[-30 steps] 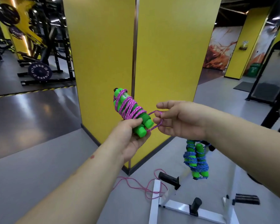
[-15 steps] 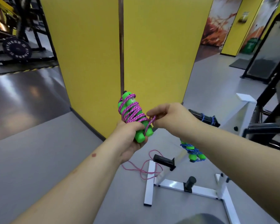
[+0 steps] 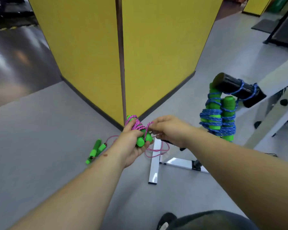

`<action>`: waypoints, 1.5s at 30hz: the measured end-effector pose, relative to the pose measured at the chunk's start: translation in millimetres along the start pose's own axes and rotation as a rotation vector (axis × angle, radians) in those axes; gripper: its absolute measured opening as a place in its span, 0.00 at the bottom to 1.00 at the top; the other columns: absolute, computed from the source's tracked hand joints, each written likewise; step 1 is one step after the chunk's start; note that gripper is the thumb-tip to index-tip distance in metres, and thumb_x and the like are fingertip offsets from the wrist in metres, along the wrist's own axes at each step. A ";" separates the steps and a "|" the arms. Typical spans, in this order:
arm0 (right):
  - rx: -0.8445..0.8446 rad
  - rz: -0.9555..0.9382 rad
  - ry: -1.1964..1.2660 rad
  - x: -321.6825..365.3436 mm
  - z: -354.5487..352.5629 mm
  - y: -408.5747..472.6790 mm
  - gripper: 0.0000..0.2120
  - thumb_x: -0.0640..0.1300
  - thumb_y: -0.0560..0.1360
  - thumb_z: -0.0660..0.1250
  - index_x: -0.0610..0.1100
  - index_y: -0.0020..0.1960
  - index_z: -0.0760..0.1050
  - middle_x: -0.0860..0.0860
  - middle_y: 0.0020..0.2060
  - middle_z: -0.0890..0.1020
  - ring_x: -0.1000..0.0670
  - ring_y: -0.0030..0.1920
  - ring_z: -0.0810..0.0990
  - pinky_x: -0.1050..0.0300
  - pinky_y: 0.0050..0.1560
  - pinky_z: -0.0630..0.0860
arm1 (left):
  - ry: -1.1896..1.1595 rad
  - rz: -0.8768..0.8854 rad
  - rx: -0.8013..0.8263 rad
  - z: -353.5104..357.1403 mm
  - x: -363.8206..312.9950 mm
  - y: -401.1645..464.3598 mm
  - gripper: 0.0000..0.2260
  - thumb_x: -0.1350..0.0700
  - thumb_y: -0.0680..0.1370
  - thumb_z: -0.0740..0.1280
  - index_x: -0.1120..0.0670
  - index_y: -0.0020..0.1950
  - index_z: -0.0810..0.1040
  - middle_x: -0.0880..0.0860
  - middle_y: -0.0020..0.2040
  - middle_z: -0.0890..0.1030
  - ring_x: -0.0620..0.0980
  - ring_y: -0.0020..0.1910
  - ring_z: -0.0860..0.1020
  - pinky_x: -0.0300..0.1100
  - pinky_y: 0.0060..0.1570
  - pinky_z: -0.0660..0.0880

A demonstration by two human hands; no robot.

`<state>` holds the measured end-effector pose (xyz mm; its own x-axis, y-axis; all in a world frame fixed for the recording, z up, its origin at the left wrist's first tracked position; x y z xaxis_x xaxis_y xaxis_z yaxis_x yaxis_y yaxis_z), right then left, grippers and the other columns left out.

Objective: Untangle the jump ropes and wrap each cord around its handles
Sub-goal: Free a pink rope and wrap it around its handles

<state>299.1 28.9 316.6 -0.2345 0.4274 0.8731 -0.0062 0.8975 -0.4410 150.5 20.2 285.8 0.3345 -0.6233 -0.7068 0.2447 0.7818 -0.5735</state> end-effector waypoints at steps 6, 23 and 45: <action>0.023 0.187 0.302 -71.3 -7.5 60.0 0.08 0.38 0.81 0.63 0.41 0.45 0.77 0.46 0.35 0.80 0.48 0.37 0.83 0.52 0.51 0.83 | 0.105 -0.109 -0.006 1.0 44.2 65.9 0.12 0.60 0.82 0.65 0.49 0.63 0.77 0.58 0.55 0.81 0.55 0.47 0.80 0.43 0.38 0.80; -0.457 -0.213 -0.956 -159.9 -44.2 113.7 0.11 0.53 0.79 0.63 0.52 0.45 0.83 0.54 0.33 0.78 0.51 0.47 0.69 0.56 0.41 0.67 | -0.026 -0.384 -0.095 24.7 149.5 197.6 0.12 0.66 0.78 0.64 0.53 0.55 0.83 0.58 0.51 0.82 0.55 0.46 0.81 0.53 0.59 0.81; -0.596 0.095 -0.171 -162.8 -67.6 134.3 0.04 0.43 0.66 0.72 0.45 0.34 0.79 0.51 0.31 0.84 0.46 0.39 0.85 0.44 0.45 0.83 | -0.071 -0.472 -0.065 21.9 136.5 211.6 0.09 0.64 0.79 0.69 0.65 0.58 0.81 0.62 0.53 0.83 0.57 0.53 0.83 0.49 0.57 0.82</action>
<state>402.2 87.2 129.2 -0.3598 0.5289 0.7687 0.5541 0.7839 -0.2799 268.0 100.9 77.0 0.2623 -0.9051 -0.3348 0.3278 0.4099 -0.8512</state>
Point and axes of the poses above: each hand's wrist, its own y-axis towards the middle knuckle, its own z-axis out of the palm, x = y × z, the point moved 5 cm from there along y, towards the middle knuckle
